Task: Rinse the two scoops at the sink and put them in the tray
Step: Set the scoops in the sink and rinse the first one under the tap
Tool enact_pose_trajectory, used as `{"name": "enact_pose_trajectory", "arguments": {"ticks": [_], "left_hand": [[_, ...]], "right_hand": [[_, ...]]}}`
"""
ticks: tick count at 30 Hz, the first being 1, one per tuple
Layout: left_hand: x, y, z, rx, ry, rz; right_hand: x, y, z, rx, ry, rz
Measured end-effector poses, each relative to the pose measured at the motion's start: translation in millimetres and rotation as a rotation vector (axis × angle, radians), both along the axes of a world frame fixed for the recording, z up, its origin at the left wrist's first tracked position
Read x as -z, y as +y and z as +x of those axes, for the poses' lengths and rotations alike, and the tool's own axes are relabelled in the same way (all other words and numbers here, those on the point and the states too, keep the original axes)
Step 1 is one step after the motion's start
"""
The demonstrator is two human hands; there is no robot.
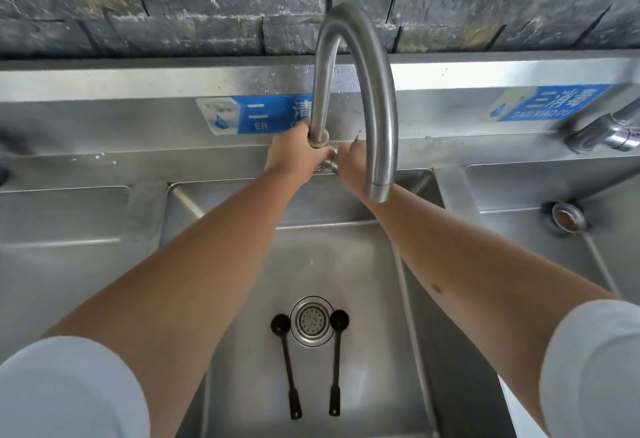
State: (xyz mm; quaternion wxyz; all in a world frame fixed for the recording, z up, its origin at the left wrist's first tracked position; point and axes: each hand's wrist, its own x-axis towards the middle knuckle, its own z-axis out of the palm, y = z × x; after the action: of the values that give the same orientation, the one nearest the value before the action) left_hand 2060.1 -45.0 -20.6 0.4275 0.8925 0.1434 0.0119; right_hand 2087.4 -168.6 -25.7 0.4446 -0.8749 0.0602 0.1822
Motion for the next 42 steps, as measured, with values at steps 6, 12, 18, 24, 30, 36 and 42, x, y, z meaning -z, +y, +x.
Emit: {"name": "enact_pose_trajectory", "arguments": {"ticks": [6, 12, 18, 24, 30, 36, 42], "left_hand": [[2.0, -0.2, 1.0, -0.009, -0.021, 0.0], [3.1, 0.9, 0.6, -0.006, -0.041, -0.033], [6.2, 0.9, 0.1, -0.028, -0.022, -0.093], [5.0, -3.4, -3.9, -0.023, 0.0, -0.088], [32.7, -24.7, -55.8, -0.249, -0.032, -0.196], [127.8, -64.1, -171.9, -0.283, 0.39, -0.467], [200.4, -92.8, -239.5, -0.13, 0.735, -0.403]], "right_hand": [[3.8, -2.6, -3.3, 0.013, -0.044, -0.04], [9.7, -0.6, -5.6, 0.074, -0.104, -0.017], [25.3, 4.5, 1.5, 0.079, -0.122, -0.075], [34.2, 8.5, 0.1, 0.181, -0.089, 0.042], [53.0, -13.8, -63.4, 0.272, -0.041, 0.117], [134.6, -50.1, -176.3, 0.088, 0.371, 0.133], [203.9, -73.0, -246.6, 0.107, 0.533, -0.087]]}}
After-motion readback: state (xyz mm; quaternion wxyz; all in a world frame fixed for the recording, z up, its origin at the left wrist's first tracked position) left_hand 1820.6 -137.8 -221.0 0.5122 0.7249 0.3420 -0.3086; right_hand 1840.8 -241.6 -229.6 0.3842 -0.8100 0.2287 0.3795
